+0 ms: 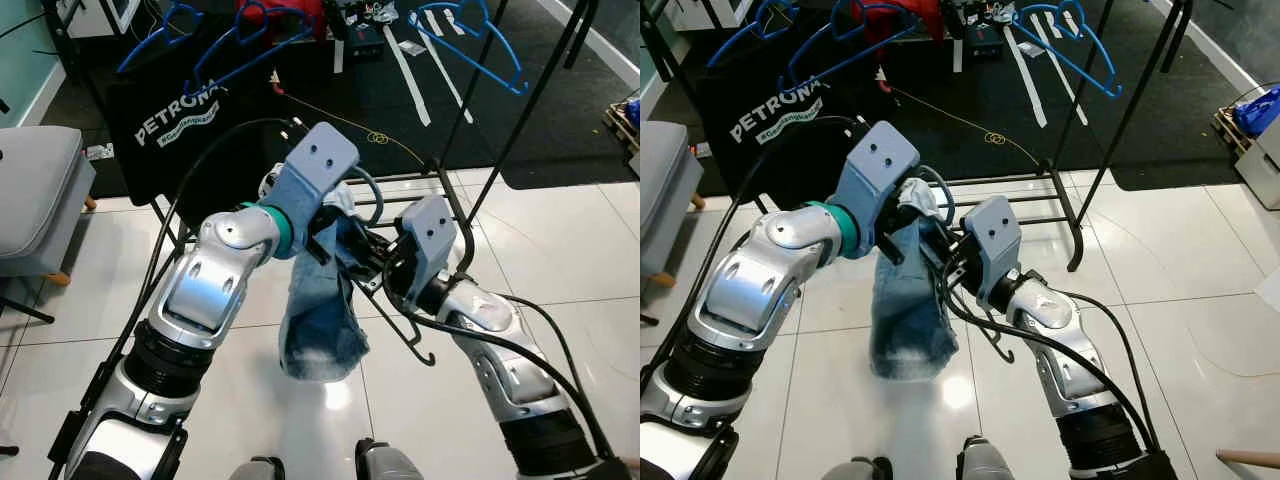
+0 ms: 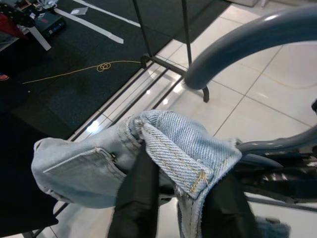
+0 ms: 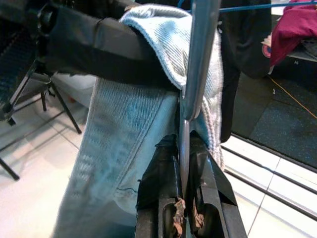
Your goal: Hang hanger
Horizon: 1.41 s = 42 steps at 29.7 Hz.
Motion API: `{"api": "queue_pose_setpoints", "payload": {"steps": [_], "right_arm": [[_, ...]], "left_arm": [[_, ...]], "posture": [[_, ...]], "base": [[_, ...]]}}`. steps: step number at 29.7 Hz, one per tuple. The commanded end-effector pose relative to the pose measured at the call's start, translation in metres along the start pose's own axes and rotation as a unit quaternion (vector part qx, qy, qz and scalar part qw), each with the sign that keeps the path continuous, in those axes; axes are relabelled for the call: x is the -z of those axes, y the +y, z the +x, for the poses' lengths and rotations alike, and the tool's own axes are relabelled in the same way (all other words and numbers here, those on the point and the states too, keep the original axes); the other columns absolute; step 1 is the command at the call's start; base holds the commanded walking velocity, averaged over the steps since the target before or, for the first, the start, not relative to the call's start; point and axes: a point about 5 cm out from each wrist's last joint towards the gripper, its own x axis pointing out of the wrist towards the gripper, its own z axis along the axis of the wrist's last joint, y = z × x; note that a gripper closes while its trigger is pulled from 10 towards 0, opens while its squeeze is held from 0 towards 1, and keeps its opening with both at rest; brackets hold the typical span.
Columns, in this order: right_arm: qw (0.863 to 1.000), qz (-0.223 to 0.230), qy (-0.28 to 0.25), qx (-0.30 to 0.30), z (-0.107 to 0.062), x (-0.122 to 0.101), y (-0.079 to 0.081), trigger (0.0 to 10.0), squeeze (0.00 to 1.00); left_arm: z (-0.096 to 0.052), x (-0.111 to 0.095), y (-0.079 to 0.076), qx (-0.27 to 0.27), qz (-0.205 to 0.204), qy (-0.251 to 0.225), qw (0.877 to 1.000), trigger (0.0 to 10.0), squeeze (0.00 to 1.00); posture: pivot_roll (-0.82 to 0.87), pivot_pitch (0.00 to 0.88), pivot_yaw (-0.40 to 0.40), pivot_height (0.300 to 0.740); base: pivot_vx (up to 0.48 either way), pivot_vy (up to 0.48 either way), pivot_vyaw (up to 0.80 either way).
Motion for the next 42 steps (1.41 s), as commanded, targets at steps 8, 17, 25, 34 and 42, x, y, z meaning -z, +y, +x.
{"api": "queue_pose_setpoints", "payload": {"steps": [8,17,25,34,42], "right_arm": [[0.998,-0.005,-0.067,0.002,0.008,-0.021,-0.002,10.0,0.0],[0.995,0.005,-0.097,0.002,0.009,-0.027,-0.004,10.0,0.0],[0.993,0.004,-0.113,-0.013,0.002,-0.029,-0.008,10.0,0.0],[0.992,0.017,-0.093,-0.083,-0.016,-0.024,-0.015,10.0,0.0],[0.993,-0.03,-0.021,-0.112,-0.041,-0.014,-0.034,10.0,0.0]], "left_arm": [[-0.001,-0.006,-0.016,0.044,0.011,-0.025,0.999,10.0,0.97],[-0.007,-0.02,-0.021,0.074,0.011,-0.071,0.995,10.0,0.0],[-0.017,-0.018,0.008,0.027,0.063,-0.099,0.993,10.0,0.0],[-0.052,-0.008,0.066,-0.029,0.147,-0.12,0.981,10.0,0.0],[-0.075,0.003,0.075,0.031,0.187,-0.117,0.975,10.0,0.0]], "posture": [[-0.05,0.092,0.056,0.74],[-0.05,0.093,0.059,0.74],[-0.04,0.093,0.058,0.74],[-0.04,0.095,0.058,0.74],[-0.03,0.103,0.056,0.74]], "base": [[0.0,0.0,0.0],[0.0,0.0,0.0],[0.0,0.0,0.0],[0.0,0.0,0.0],[0.0,0.0,0.0]]}}
